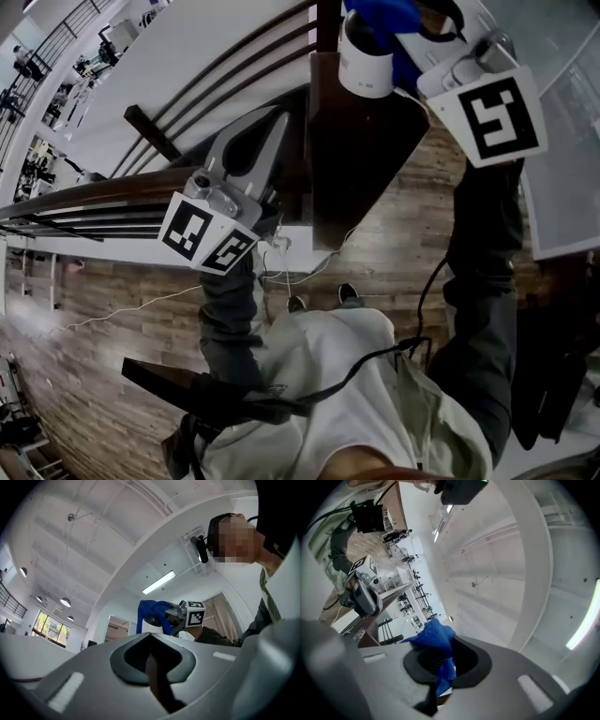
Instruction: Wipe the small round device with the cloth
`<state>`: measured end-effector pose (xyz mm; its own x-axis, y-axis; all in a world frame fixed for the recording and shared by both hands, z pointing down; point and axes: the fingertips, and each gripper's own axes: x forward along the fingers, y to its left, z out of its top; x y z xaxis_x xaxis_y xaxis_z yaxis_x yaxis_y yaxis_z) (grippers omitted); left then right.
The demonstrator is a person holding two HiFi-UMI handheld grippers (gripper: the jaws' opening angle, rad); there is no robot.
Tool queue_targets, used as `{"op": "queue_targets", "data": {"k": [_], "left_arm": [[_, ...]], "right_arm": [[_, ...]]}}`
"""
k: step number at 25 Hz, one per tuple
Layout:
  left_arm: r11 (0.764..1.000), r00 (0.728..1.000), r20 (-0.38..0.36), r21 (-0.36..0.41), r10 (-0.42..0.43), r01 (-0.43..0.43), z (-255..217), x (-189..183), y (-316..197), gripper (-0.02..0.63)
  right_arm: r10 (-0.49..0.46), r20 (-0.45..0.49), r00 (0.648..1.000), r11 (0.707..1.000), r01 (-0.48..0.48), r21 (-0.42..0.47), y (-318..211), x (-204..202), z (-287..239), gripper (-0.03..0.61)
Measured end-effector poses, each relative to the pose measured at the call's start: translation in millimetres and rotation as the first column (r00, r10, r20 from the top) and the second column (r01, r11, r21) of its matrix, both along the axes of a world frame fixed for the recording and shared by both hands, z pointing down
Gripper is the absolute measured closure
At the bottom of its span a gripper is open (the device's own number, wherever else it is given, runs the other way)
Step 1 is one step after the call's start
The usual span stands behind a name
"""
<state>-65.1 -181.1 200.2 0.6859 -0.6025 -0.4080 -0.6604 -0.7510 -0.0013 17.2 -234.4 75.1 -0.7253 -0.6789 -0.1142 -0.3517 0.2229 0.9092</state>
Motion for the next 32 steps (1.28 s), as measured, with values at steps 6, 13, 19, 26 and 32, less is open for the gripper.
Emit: {"op": "queue_targets", "data": {"k": [6, 13, 19, 26, 32], "left_arm": [[1.000, 1.000, -0.004, -0.003, -0.020, 0.019, 3.7, -10.9, -5.7, 0.612], [1.000, 1.000, -0.007, -0.014, -0.019, 0.018, 7.9, -10.9, -10.8, 0.612], [1.000, 1.000, -0.012, -0.012, -0.008, 0.008, 4.7, -9.9, -11.8, 0.612], [1.000, 1.000, -0.023, -0.016, -0.006, 0.005, 7.0, -8.7, -9.0, 0.612], [1.000, 1.000, -0.026, -0.010, -0.015, 0.015, 3.9, -12.8, -3.0, 0.612]], "right_arm": [[-0.010, 0.169, 0.986, 0.998, 0.020, -0.052, 1.4, 22.6, 6.5, 0.560], [-0.023, 0.044, 0.999, 0.996, 0.019, 0.084, 36.7, 4.9, 40.4, 0.560], [-0.013, 0.001, 1.000, 0.984, 0.013, 0.175, 49.0, 3.7, 24.9, 0.552], [-0.057, 0.147, 0.987, 0.995, 0.069, -0.078, 30.2, 25.5, 22.4, 0.417], [-0.099, 0.242, 0.965, 0.983, 0.132, -0.125, 24.7, 19.0, 26.8, 0.427]]}}
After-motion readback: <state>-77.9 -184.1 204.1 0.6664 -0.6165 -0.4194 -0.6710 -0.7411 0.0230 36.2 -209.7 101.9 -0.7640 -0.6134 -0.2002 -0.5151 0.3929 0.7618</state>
